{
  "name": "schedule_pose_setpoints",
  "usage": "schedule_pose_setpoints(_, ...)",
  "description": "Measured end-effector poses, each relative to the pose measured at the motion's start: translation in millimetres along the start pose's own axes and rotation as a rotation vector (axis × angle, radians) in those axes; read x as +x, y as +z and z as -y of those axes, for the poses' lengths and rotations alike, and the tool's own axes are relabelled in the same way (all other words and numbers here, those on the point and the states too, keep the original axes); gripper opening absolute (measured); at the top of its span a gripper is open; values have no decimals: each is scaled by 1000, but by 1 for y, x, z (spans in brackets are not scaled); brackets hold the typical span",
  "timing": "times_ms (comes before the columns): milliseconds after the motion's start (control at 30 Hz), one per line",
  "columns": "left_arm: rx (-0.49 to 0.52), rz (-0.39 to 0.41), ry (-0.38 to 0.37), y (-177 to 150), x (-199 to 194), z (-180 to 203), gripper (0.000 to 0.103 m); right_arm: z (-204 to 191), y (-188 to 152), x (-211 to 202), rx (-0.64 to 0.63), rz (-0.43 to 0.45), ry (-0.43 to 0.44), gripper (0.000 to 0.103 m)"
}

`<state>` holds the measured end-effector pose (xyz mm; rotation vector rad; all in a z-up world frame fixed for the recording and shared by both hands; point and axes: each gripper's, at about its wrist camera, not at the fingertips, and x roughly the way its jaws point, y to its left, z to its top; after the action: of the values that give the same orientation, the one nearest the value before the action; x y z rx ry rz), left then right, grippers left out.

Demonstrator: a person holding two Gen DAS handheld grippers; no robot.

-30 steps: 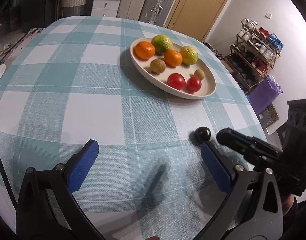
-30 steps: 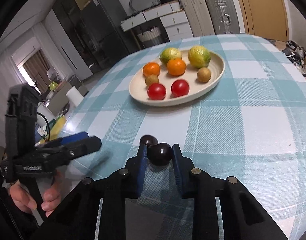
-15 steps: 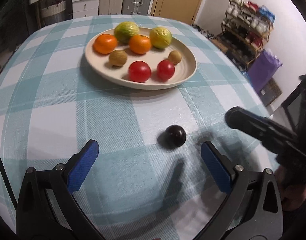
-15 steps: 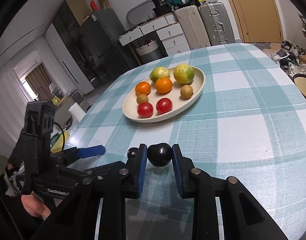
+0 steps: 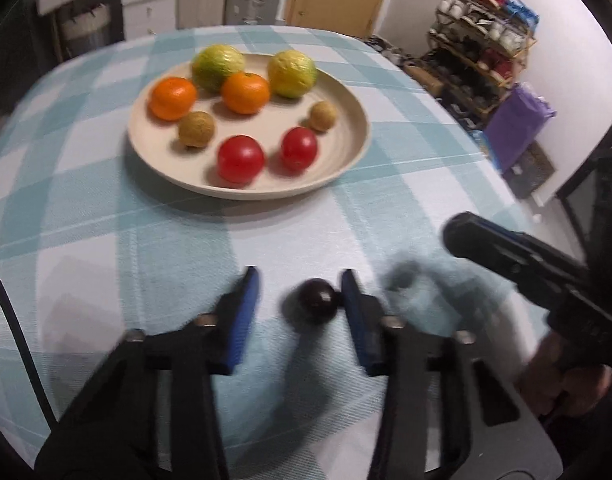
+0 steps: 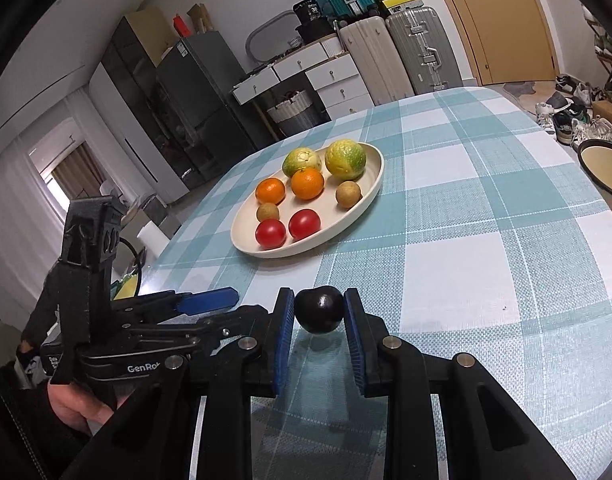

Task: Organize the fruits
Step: 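Grasp the other dark plum with the left tool while the right tool holds its plum, then carry both plums over the plate beside the tomatoes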

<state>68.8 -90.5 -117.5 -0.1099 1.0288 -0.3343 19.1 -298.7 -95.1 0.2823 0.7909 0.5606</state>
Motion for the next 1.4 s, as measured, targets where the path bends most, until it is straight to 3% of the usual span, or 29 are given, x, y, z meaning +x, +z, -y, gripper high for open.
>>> schedule_pose_setpoints(33,-4,-9,-23,0,1,1,20,0,1,0,-1,0,2,26)
schedule_pose_setpoints(300,-31,-14,-62,-2,-4,-1,20,-7,3,-5,-16,11,-2,26)
schedule_pose_setpoints(533,-40,38,-95,5,-23,-3,20,-16,4,-3,-39,7,-19,26)
schedule_pose_setpoints(1033,-81,133,-78,55,-55,-36,20,-35,32,10,-90,36,-13,26)
schedule_pose_setpoints(1400,-107,134,-79,94,-38,-49,20,-34,66,33,-108,41,-24,26)
